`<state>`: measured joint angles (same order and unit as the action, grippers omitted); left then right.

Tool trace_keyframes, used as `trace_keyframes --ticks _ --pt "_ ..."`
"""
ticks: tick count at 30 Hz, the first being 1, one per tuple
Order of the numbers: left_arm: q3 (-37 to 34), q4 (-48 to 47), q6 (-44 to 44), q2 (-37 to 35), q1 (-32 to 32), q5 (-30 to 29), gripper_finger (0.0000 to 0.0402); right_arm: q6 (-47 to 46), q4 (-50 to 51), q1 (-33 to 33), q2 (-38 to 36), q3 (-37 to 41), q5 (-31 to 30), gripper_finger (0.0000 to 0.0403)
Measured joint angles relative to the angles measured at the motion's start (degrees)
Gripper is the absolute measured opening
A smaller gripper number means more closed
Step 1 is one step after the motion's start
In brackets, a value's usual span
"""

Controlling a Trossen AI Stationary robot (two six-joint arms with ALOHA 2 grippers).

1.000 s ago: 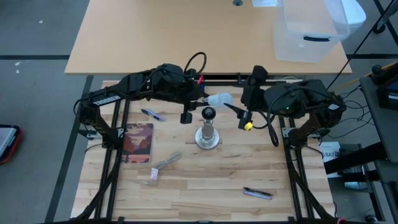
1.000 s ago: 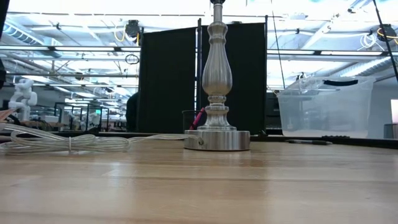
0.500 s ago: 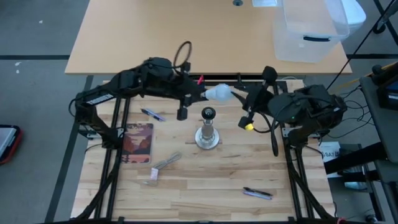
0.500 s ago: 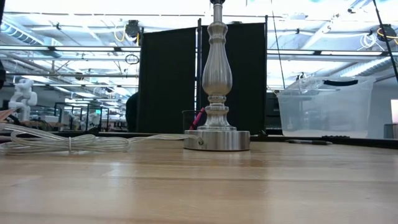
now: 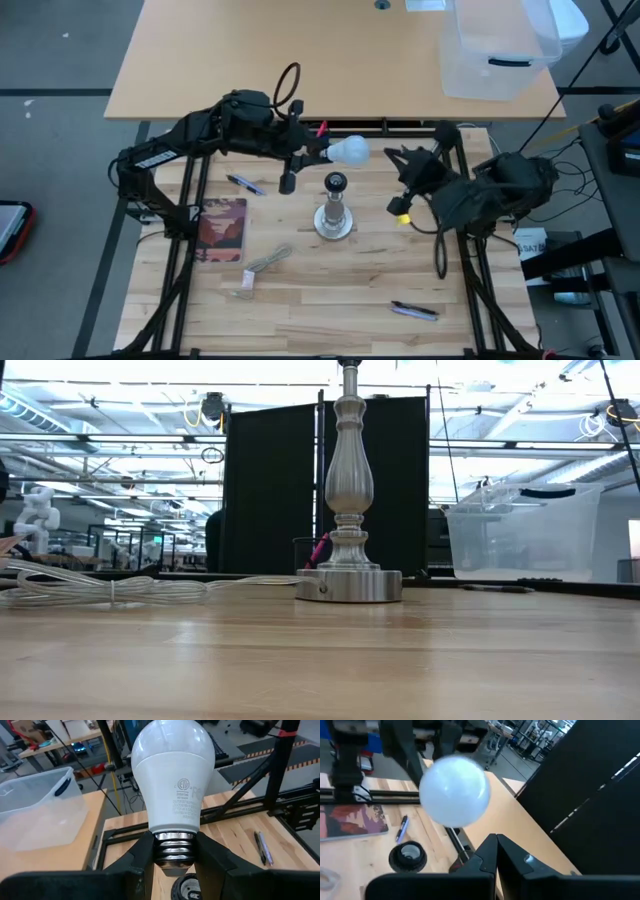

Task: Screw lightbulb
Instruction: Insert the lightbulb into the desk lamp

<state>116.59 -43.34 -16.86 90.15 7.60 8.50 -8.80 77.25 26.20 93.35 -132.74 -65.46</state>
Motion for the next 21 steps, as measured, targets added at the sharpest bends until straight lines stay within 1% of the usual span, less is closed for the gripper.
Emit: trace_keyframes --ticks 5,10,13,16,17,19,21 --pt "-2.97 4.73 0.40 -0.06 0.00 0.76 0.0104 -6.26 2.44 1.61 0.01 3.38 -3.45 0.0000" --pt "-7.83 13.20 1.40 -0.46 -0.02 1.86 0.0104 -11.52 3.61 3.31 0.02 7.39 -6.87 0.0000" --pt "-10.70 15.11 1.46 -0.87 0.00 1.85 0.0104 -15.00 4.70 4.22 -0.03 10.07 -8.13 0.0000" --pt "-14.41 19.72 2.04 -1.63 0.00 1.85 0.0104 -19.39 6.27 5.16 0.01 12.51 -8.89 0.0000" --pt "-15.87 20.84 2.42 -2.38 0.00 1.85 0.0104 -20.59 6.54 5.54 0.01 13.42 -9.81 0.0000" --pt "-18.47 26.37 3.04 -3.70 0.00 2.18 0.0104 -23.31 7.33 6.39 -0.01 15.04 -11.77 0.0000" --pt "-22.02 29.08 3.42 -5.50 0.00 2.63 0.0104 -26.80 8.63 7.26 0.00 16.60 -13.42 0.0000"
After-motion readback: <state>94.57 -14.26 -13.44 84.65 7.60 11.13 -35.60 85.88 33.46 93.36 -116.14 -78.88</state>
